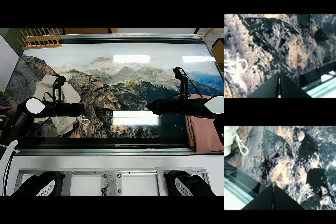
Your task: Fold the clothes and pants, and hang the long-sleeved shirts on hangers.
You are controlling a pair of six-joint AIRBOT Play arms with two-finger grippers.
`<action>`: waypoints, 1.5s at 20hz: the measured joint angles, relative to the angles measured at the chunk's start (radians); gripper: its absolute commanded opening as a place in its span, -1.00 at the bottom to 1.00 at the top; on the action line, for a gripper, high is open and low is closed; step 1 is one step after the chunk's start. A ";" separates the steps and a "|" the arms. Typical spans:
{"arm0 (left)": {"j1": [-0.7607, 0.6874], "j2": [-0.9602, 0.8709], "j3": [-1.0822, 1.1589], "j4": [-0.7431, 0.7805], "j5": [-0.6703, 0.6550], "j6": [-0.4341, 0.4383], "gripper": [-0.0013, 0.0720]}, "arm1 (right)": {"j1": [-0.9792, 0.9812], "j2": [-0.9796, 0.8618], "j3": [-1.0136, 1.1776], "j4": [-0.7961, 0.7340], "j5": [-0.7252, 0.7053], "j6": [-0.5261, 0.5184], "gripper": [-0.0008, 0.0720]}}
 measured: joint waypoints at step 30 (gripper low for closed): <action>-0.394 -0.239 0.359 0.257 0.192 -0.156 -0.95 | 0.000 0.000 0.000 0.034 0.000 0.000 -0.92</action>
